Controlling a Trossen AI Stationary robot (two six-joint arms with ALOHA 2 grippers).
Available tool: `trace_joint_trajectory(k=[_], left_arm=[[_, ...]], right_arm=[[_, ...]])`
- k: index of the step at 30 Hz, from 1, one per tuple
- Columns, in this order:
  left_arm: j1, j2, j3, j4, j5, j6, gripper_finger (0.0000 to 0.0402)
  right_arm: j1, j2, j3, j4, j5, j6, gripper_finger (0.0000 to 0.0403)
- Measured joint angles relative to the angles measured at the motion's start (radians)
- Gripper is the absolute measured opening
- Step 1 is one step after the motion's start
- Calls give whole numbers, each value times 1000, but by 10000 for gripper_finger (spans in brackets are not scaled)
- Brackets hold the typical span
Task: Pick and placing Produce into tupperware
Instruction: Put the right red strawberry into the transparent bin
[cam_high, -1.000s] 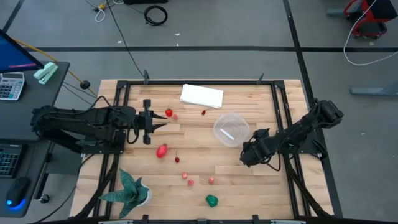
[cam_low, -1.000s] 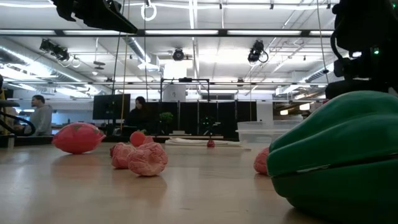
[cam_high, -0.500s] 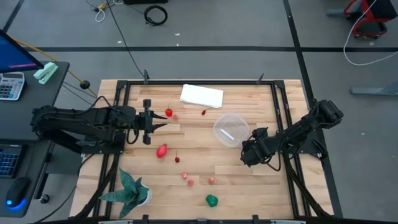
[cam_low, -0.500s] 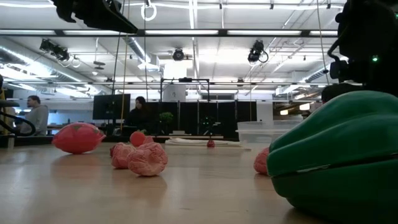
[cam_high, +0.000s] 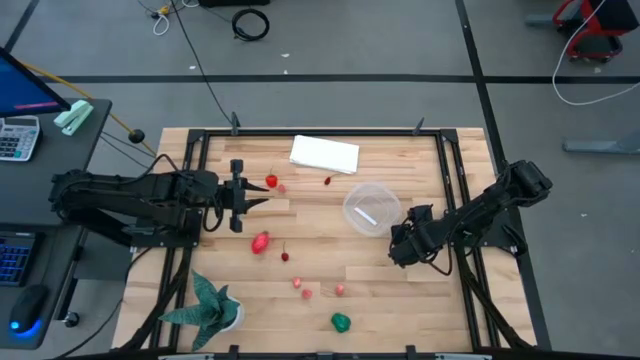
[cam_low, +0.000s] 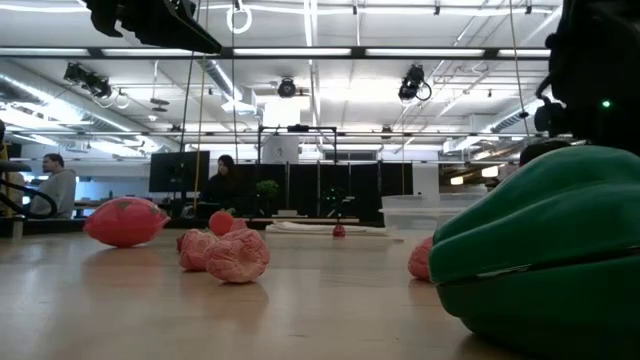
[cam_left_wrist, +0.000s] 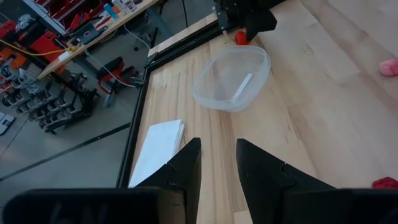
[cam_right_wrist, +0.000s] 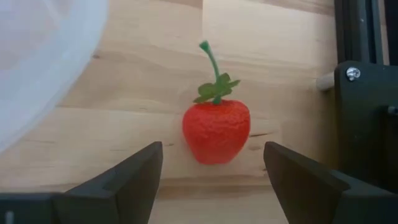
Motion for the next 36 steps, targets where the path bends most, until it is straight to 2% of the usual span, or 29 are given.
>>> trace_joint_trajectory(k=[6, 15, 19, 26, 31, 36], left_arm=[[0, 0, 0, 0, 0, -12, 107], [0, 0, 0, 4, 0, -11, 107], [0, 0, 0, 6, 0, -11, 107], [0, 0, 0, 7, 0, -11, 107], [0, 0, 0, 7, 0, -11, 107], [0, 0, 0, 14, 0, -11, 107]], right_arm=[[0, 0, -51, 17, 0, 5, 290], [1, -4, -131, 139, 36, 8, 290], [1, -1, -138, 142, 79, 11, 290], [0, -1, -139, 170, 85, 12, 289], [-1, 0, -139, 184, 85, 19, 264], [-1, 0, -140, 214, 87, 27, 209]])
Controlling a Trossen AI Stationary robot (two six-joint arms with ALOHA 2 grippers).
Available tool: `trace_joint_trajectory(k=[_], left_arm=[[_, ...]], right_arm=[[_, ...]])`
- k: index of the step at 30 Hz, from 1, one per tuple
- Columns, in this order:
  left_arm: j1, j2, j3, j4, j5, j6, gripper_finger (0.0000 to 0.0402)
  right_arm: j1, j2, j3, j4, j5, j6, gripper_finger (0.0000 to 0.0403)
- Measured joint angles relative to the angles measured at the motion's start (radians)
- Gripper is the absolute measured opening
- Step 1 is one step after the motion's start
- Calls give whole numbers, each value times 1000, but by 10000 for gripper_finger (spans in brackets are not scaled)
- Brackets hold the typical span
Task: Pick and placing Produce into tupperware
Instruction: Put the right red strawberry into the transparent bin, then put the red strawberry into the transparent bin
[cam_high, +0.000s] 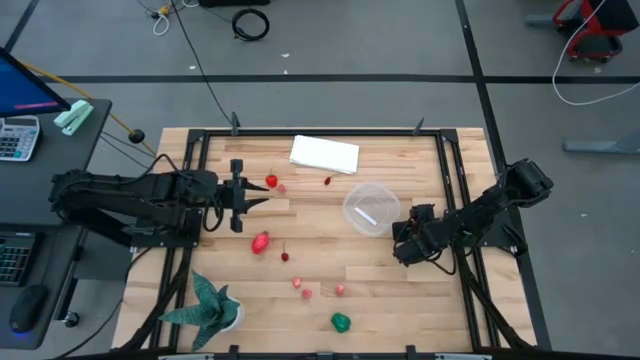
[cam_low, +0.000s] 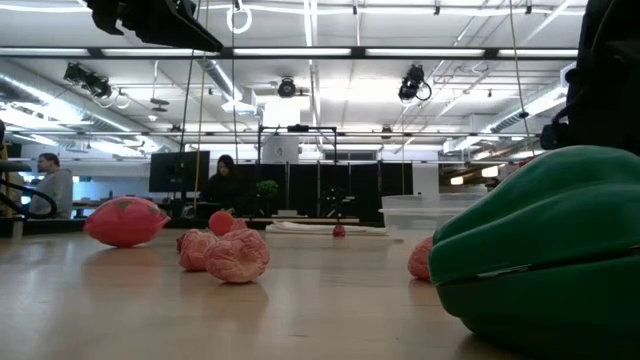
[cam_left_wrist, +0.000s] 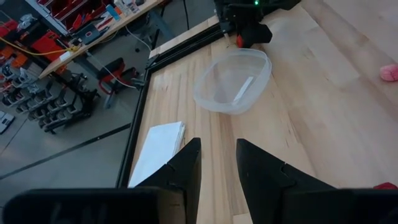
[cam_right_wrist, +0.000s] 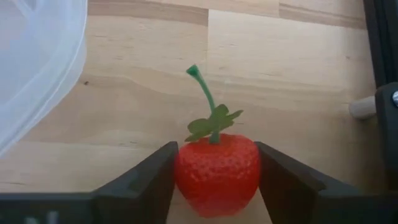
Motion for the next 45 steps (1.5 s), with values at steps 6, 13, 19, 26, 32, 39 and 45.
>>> trace_joint_trajectory(k=[6, 13, 19, 26, 32, 39, 45], left_arm=[[0, 0, 0, 69, 0, -1, 107], [0, 0, 0, 93, 0, -6, 107], [0, 0, 0, 92, 0, -81, 107], [0, 0, 0, 91, 0, -105, 107], [0, 0, 0, 92, 0, -105, 107], [0, 0, 0, 91, 0, -131, 107], [0, 0, 0, 89, -6, -131, 108]], right_arm=[[-4, 1, 45, 37, 1, 7, 185], [-39, 2, 161, 3, 120, -68, 219], [-59, 2, 260, -23, 186, -147, 192], [-89, 1, 349, -17, 373, -291, 205], [-196, 1, 376, 142, 434, -501, 229], [-308, 1, 354, 362, 316, -792, 214], [-338, 1, 357, 373, 322, -882, 211]])
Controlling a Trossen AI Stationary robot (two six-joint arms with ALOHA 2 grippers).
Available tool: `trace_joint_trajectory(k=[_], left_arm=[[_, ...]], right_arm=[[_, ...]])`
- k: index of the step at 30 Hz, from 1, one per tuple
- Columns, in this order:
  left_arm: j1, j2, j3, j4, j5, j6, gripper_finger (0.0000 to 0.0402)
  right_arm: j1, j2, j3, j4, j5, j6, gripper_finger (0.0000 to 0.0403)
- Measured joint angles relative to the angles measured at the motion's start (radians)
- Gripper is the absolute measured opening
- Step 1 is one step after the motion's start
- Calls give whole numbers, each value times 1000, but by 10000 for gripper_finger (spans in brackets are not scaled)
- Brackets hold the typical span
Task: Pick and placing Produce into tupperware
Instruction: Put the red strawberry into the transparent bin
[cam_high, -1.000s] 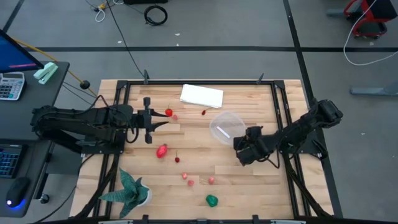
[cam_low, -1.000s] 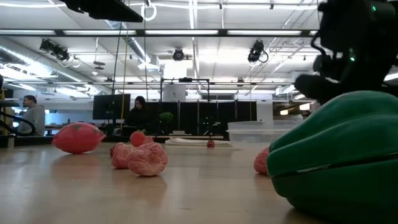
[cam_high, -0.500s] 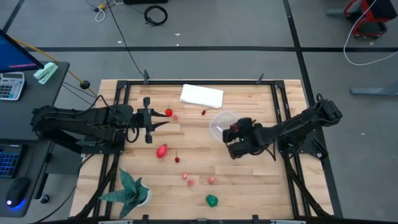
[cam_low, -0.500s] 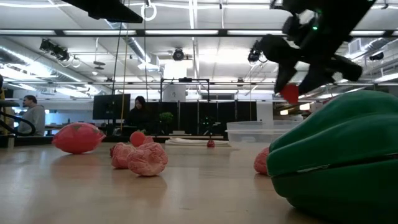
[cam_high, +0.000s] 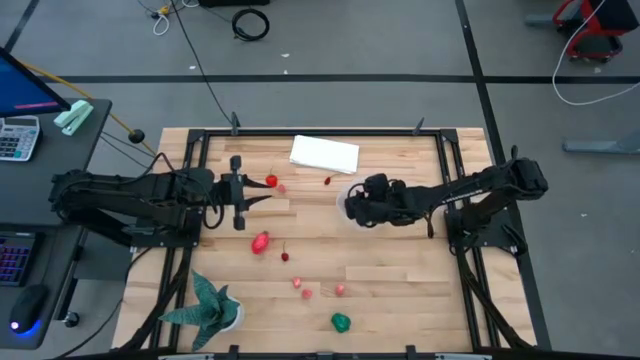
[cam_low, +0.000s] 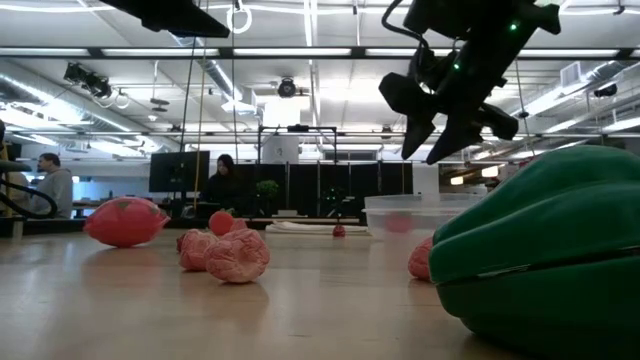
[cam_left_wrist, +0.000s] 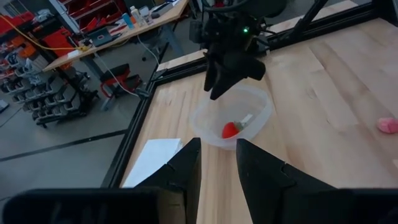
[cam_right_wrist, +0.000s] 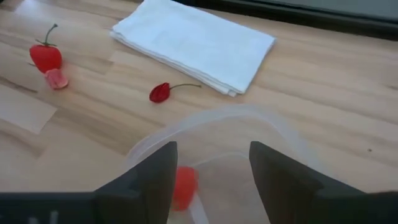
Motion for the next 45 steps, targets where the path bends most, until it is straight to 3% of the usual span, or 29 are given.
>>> trace_joint_trajectory(k=[10, 19, 26, 34, 45], left_arm=[[119, 21, 0, -6, -7, 20, 109], [246, 181, 0, -24, -7, -191, 177], [327, 355, 0, 93, -7, -419, 222], [437, 504, 0, 154, -10, -557, 220], [538, 677, 0, 171, -10, -663, 214]], right_arm=[[-1, 0, 1, 1, -1, -62, 210], [-60, 0, 2, 55, 18, -278, 208], [-145, -1, 109, 58, 9, -445, 204], [-142, -2, 240, 57, 8, -625, 201], [-165, -2, 288, 55, 6, -805, 201]])
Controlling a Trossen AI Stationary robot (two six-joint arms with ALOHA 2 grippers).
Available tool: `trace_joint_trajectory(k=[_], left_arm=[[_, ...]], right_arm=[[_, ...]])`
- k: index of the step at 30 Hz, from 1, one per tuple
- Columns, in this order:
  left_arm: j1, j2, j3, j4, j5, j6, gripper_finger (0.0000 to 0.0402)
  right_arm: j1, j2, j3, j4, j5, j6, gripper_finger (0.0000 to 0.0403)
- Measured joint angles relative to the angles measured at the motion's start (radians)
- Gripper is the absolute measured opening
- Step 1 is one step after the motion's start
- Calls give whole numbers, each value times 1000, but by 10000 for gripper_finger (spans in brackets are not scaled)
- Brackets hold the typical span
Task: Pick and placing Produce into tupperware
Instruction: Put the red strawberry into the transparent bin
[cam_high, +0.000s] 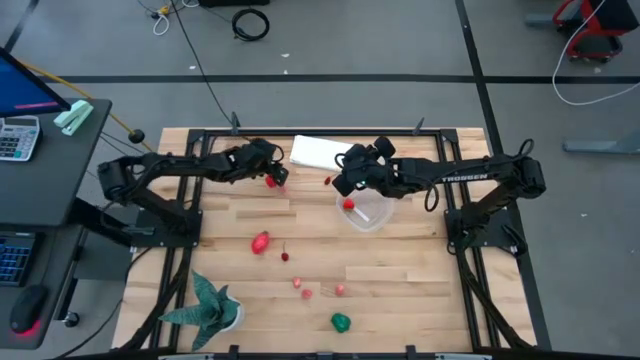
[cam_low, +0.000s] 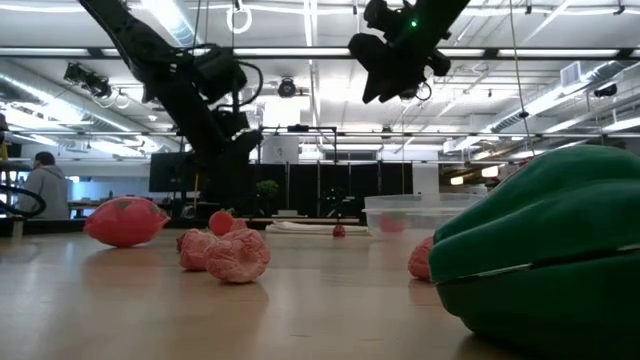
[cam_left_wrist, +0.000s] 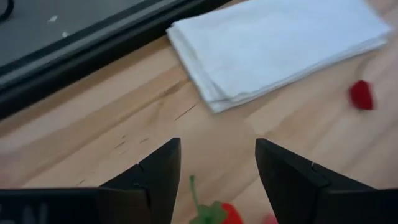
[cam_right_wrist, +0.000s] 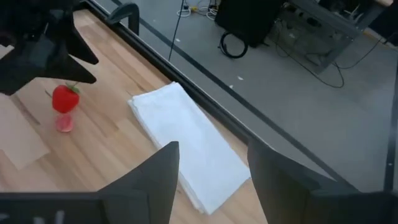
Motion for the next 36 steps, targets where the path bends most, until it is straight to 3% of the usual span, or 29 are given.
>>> trace_joint_trajectory(k=[8, 24, 29, 33, 36], left_arm=[[24, 82, 0, -6, 0, -46, 203], [16, 90, 0, -66, 0, -88, 163], [11, 90, 0, -64, 0, -61, 110], [-10, 90, 0, -63, 0, -7, 26], [-36, 90, 0, -54, 0, 8, 12]], right_arm=[[-13, 0, 0, -3, 0, -15, 199], [-73, 0, 0, 0, 1, -59, 197], [-74, 0, 0, 1, 0, -59, 197], [-74, 0, 0, 1, 0, -63, 197], [-74, 0, 0, 1, 0, -64, 197]])
